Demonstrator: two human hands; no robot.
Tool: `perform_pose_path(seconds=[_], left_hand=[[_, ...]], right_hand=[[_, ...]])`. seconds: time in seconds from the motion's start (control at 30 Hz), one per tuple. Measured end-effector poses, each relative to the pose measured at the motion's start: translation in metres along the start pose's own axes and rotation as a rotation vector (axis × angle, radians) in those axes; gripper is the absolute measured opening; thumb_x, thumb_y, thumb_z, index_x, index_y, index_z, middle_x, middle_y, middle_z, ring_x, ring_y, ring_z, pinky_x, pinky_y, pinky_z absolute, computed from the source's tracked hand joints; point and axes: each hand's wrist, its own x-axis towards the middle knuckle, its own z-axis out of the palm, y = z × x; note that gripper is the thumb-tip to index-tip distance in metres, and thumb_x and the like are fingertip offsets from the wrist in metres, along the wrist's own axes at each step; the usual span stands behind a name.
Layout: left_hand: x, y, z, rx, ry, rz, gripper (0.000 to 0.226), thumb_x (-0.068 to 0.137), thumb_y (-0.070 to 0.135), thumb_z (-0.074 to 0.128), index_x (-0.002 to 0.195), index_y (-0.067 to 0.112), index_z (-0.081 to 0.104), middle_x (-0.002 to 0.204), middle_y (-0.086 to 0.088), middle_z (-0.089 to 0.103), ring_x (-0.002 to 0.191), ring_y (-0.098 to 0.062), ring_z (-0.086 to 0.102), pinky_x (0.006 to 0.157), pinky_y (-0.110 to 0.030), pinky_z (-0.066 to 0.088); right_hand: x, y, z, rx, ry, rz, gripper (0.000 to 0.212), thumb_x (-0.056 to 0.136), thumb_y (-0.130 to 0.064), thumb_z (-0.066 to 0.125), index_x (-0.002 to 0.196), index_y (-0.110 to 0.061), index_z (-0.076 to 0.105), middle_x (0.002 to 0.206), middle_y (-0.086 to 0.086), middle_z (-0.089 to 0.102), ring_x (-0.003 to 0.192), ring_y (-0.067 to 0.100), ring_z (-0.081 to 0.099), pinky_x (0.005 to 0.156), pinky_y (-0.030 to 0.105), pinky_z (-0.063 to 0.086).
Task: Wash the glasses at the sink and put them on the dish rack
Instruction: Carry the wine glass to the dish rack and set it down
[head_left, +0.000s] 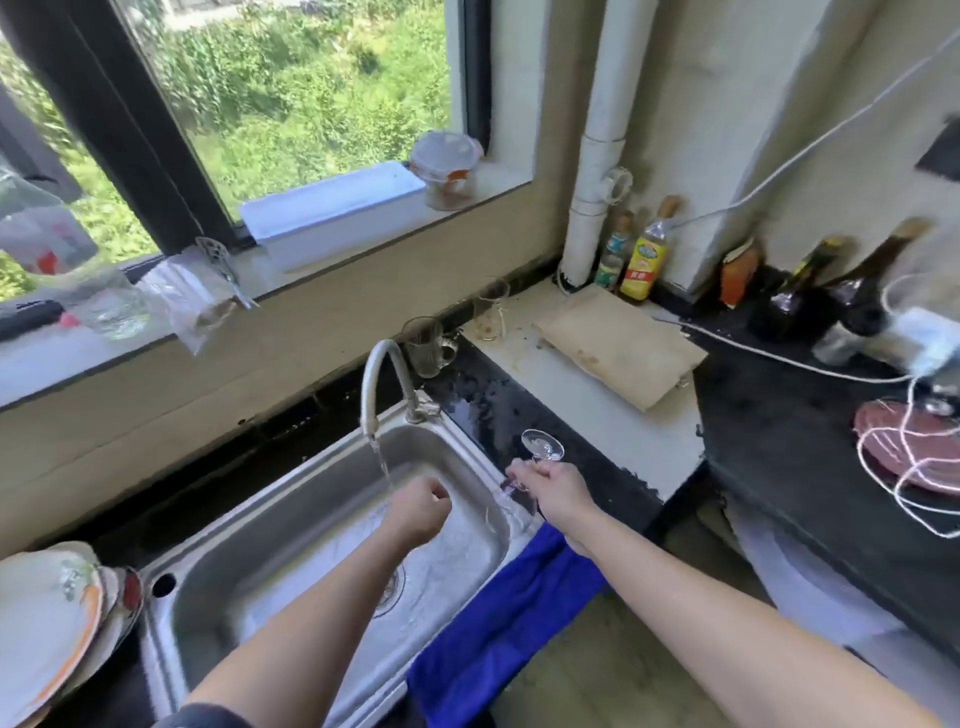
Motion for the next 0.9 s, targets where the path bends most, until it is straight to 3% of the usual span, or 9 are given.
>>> perform_pose_path(seconds=[0.03,0.13,0.23,0.37,0.5,0.57,0.67,0.77,0.9], left_hand=[[-0.004,0.014,0.009,0.015,-0.02,0.029,0.014,0.081,0.01,0.046,0.073,0.016,0.056,0.071,-0.006,0.058,0.066,-0.023,0.056,0.064,-0.029,0.045],[-0.018,0.056,0.047,0.082,-0.067,0.113,0.016,0.083,0.01,0.047,0.08,0.013,0.062,0.076,-0.01,0.062,0.072,-0.026,0.06,0.065,-0.028,0.045],[-0.044,0.104,0.101,0.175,-0.092,0.216,0.017,0.086,0.014,0.05,0.081,0.01,0.066,0.082,-0.014,0.068,0.089,-0.029,0.067,0.072,-0.03,0.048],[-0.094,0.169,0.193,0.213,-0.186,0.356,0.025,0.085,0.012,0.05,0.061,0.012,0.055,0.06,-0.011,0.06,0.077,-0.033,0.069,0.06,-0.031,0.048],[-0.144,0.232,0.277,0.296,-0.336,0.527,0.02,0.089,0.018,0.05,0.085,0.013,0.069,0.085,-0.011,0.072,0.083,-0.029,0.069,0.073,-0.03,0.055],[-0.17,0.262,0.315,0.327,-0.391,0.59,0.022,0.091,0.018,0.048,0.092,0.01,0.069,0.088,-0.01,0.071,0.081,-0.027,0.067,0.074,-0.029,0.054],[-0.203,0.304,0.369,0.36,-0.466,0.662,0.021,0.091,0.017,0.046,0.092,0.011,0.067,0.081,-0.005,0.064,0.076,-0.024,0.059,0.074,-0.029,0.051],[-0.228,0.346,0.414,0.413,-0.556,0.741,0.02,0.088,0.02,0.045,0.082,0.015,0.063,0.077,-0.007,0.066,0.072,-0.026,0.062,0.064,-0.032,0.055],[-0.255,0.411,0.474,0.425,-0.655,0.842,0.019,0.089,0.022,0.049,0.087,0.015,0.067,0.088,-0.01,0.07,0.082,-0.03,0.066,0.071,-0.033,0.052]], right_hand=[[-0.012,0.003,-0.014,0.051,0.018,0.005,0.022,0.094,-0.027,0.062,0.089,-0.007,0.071,0.095,0.006,0.072,0.085,0.011,0.066,0.066,0.009,0.047],[-0.053,0.02,-0.065,0.17,0.079,0.02,0.02,0.098,-0.02,0.055,0.085,-0.008,0.064,0.081,0.01,0.064,0.05,0.0,0.059,0.046,0.007,0.042],[-0.099,0.05,-0.126,0.29,0.164,0.053,0.02,0.1,-0.02,0.051,0.088,-0.007,0.06,0.074,0.008,0.059,0.039,-0.001,0.05,0.04,0.009,0.035],[-0.173,0.102,-0.213,0.362,0.352,0.059,0.023,0.099,-0.028,0.054,0.086,-0.013,0.065,0.072,0.0,0.066,0.052,0.004,0.053,0.047,0.016,0.034],[-0.239,0.147,-0.299,0.413,0.555,0.029,0.024,0.097,-0.023,0.056,0.079,-0.01,0.065,0.074,0.005,0.064,0.054,0.007,0.057,0.057,0.019,0.047],[-0.268,0.166,-0.339,0.418,0.659,0.008,0.026,0.097,-0.02,0.057,0.075,-0.009,0.065,0.073,0.008,0.063,0.058,0.012,0.057,0.059,0.022,0.048],[-0.311,0.191,-0.395,0.38,0.861,0.001,0.027,0.097,-0.013,0.057,0.073,-0.004,0.065,0.067,0.007,0.064,0.058,0.013,0.058,0.05,0.013,0.045],[-0.344,0.211,-0.447,0.334,0.987,0.032,0.022,0.097,-0.012,0.055,0.086,0.007,0.061,0.072,0.011,0.061,0.057,0.013,0.062,0.047,0.011,0.045],[-0.369,0.237,-0.52,0.352,1.151,0.053,0.024,0.097,-0.019,0.056,0.083,0.001,0.057,0.078,0.015,0.066,0.068,0.012,0.067,0.06,0.018,0.054]])
